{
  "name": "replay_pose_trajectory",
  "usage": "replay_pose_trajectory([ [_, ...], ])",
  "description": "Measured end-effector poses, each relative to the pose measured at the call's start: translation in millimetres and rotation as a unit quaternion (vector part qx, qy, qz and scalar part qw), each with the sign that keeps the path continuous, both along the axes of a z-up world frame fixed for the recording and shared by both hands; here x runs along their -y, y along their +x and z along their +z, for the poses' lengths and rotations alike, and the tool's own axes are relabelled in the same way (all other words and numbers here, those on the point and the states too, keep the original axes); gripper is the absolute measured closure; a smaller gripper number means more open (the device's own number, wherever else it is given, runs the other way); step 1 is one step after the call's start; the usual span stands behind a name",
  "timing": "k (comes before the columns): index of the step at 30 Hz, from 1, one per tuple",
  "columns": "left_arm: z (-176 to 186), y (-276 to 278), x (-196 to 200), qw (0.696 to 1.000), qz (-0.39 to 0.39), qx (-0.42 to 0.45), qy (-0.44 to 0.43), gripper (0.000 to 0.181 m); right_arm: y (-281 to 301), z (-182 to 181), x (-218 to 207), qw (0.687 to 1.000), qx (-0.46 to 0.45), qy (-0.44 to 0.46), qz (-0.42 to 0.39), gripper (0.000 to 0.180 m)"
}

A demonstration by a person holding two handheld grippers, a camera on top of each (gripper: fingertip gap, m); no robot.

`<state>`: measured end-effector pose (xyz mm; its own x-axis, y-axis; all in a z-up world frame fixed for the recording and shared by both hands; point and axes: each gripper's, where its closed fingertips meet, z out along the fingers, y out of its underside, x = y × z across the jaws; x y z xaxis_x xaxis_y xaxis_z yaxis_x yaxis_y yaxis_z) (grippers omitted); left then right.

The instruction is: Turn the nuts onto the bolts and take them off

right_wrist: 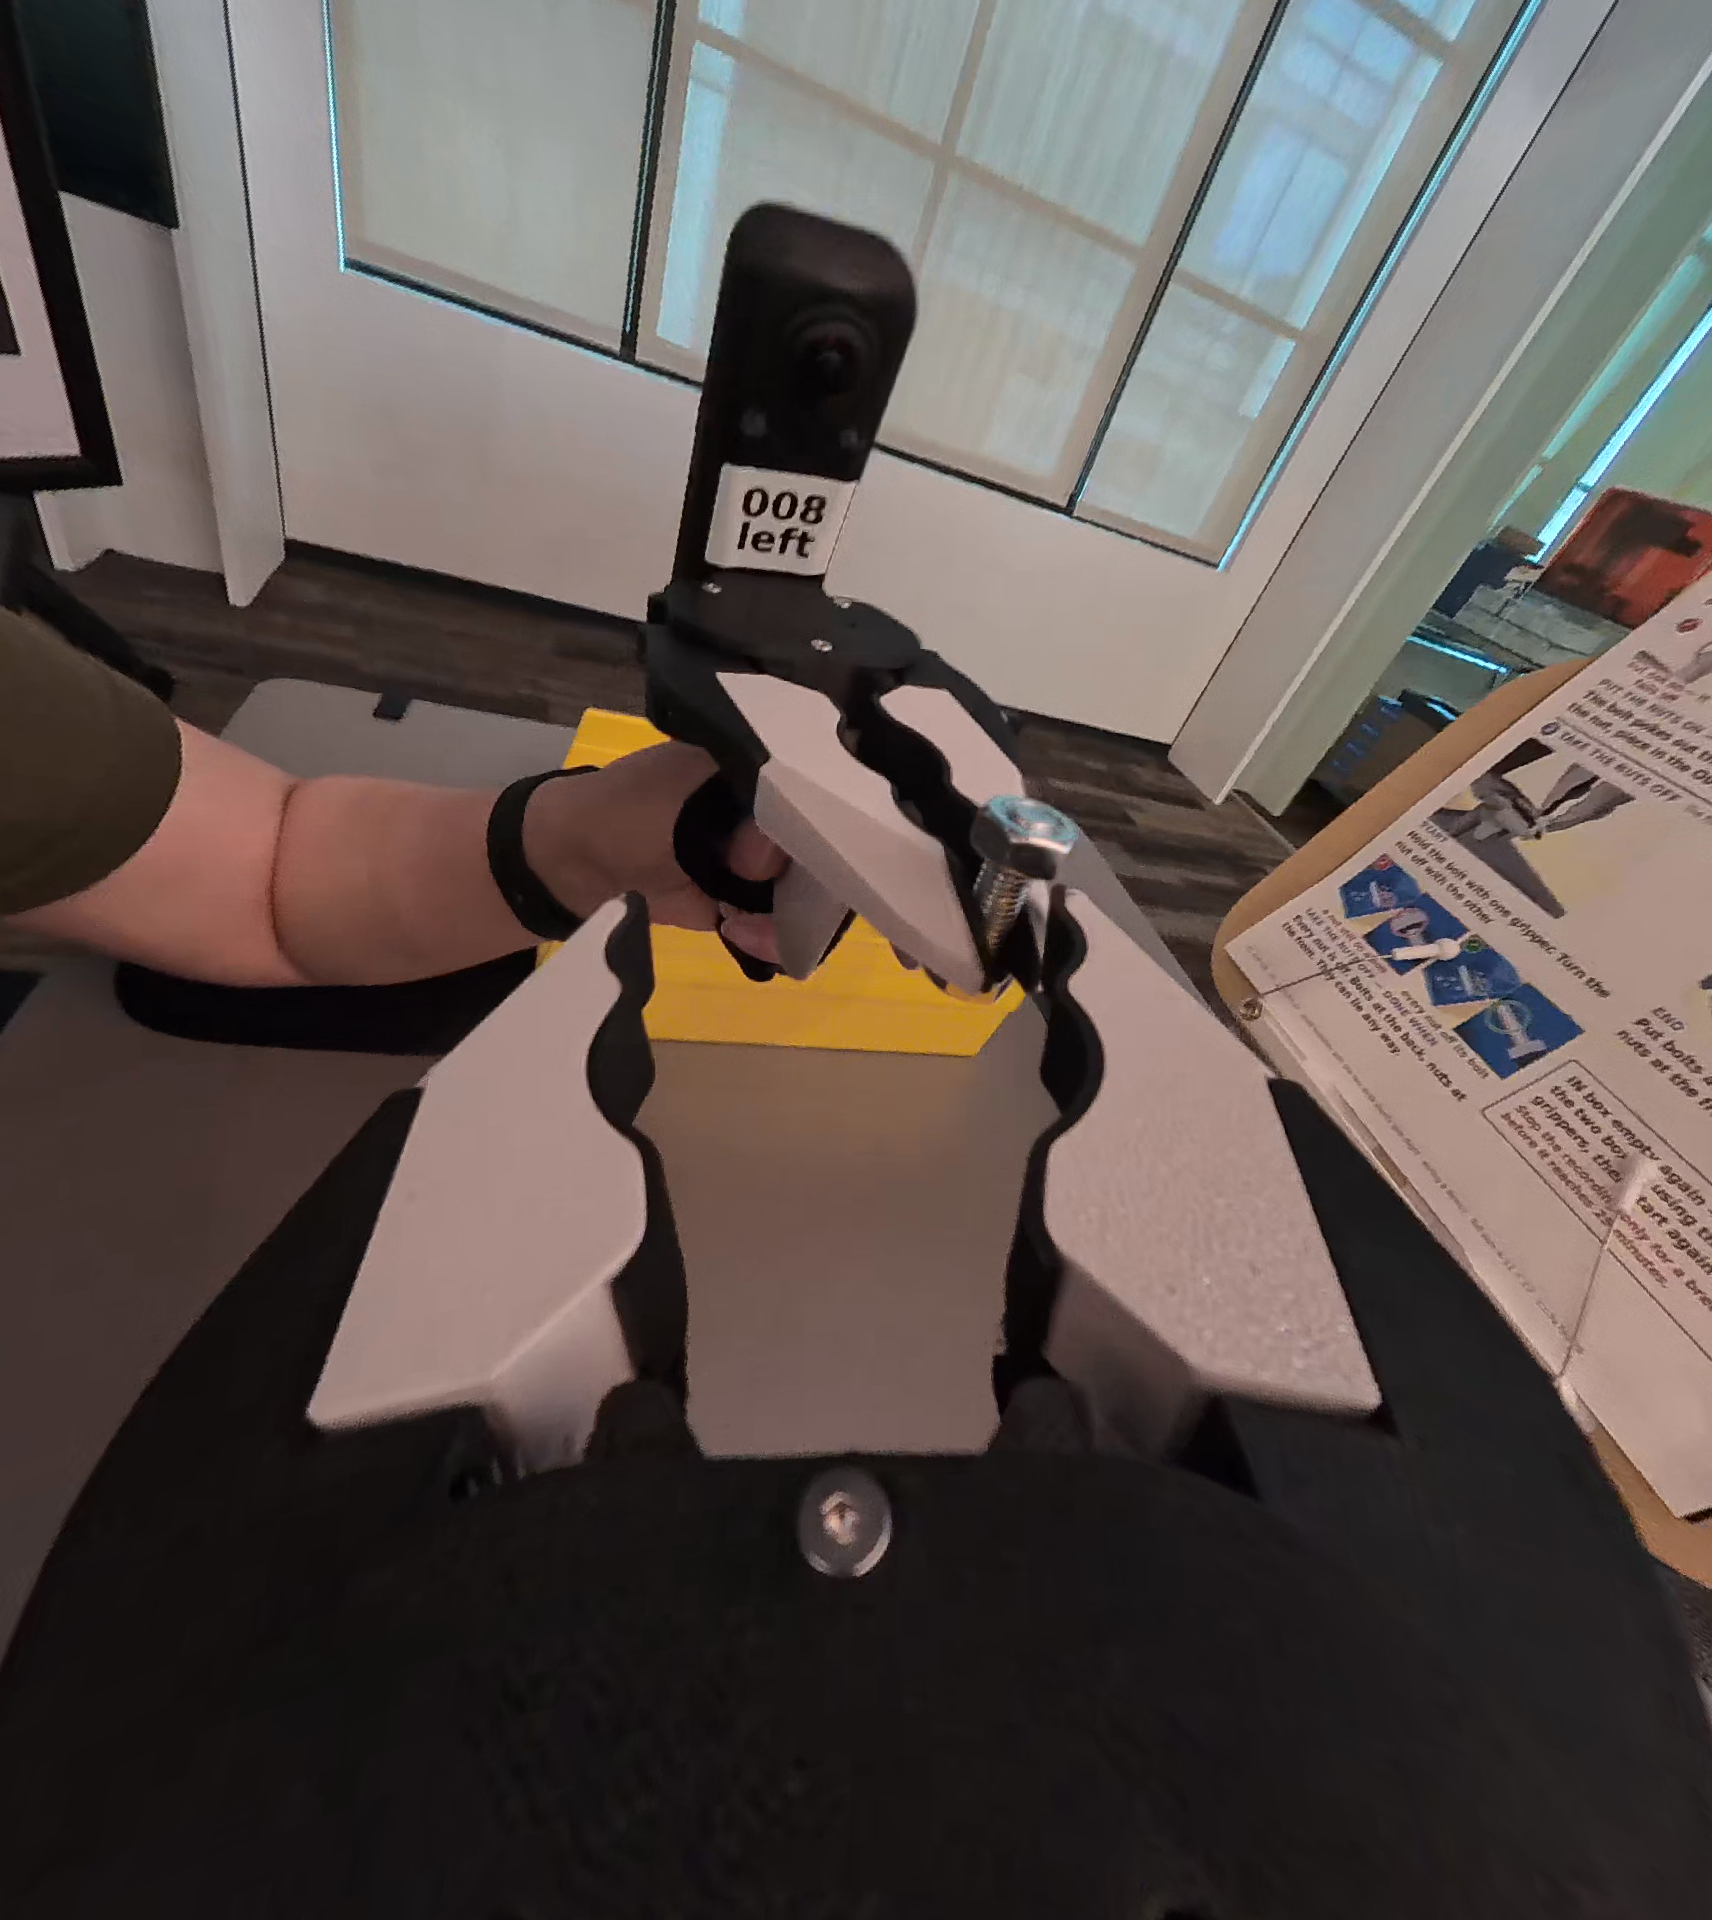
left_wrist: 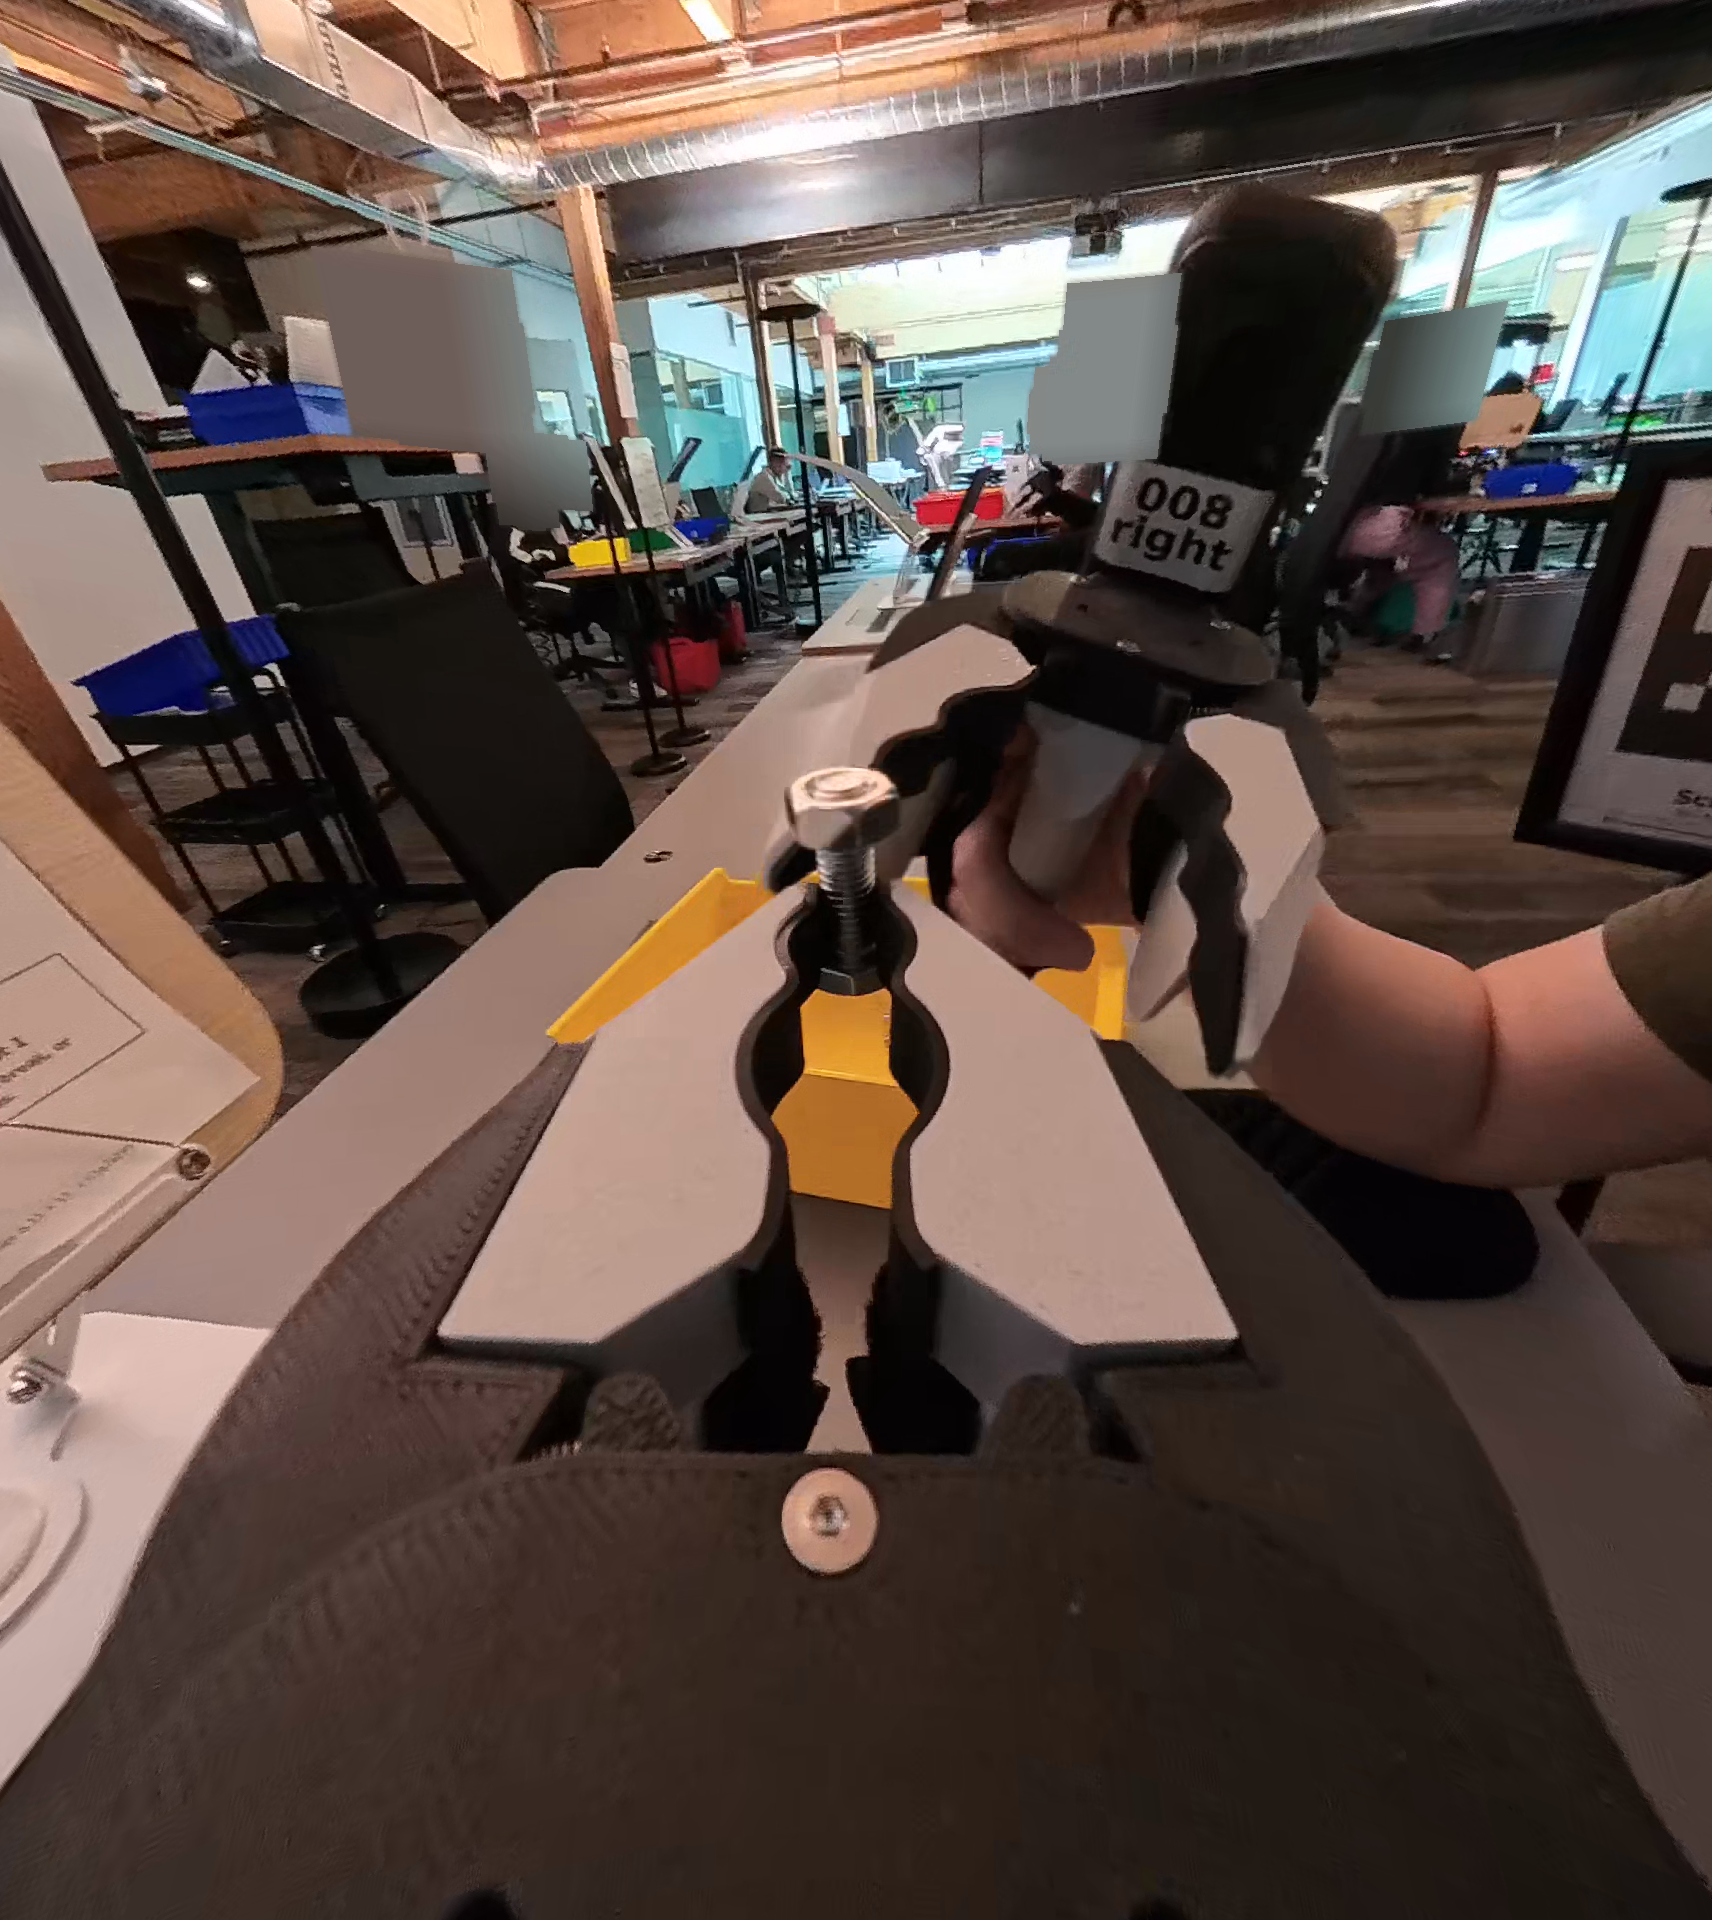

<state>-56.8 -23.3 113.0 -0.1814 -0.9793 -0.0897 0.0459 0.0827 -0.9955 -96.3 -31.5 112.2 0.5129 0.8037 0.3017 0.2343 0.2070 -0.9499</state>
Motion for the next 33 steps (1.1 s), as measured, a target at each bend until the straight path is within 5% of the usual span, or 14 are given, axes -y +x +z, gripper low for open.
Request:
replay_pose_trajectory([
  [18,-5,3,6,1.000,-0.017,-0.011,0.004,0.173,7,12,-2,0.999,-0.038,0.006,-0.005,0.105],
  [25,-13,9,13,0.999,-0.009,-0.028,0.042,0.173,-9,-9,-2,1.000,0.026,0.007,-0.002,0.098],
  [33,-2,1,2,1.000,-0.009,-0.004,-0.001,0.173,13,14,0,0.999,-0.030,0.015,-0.012,0.115],
])
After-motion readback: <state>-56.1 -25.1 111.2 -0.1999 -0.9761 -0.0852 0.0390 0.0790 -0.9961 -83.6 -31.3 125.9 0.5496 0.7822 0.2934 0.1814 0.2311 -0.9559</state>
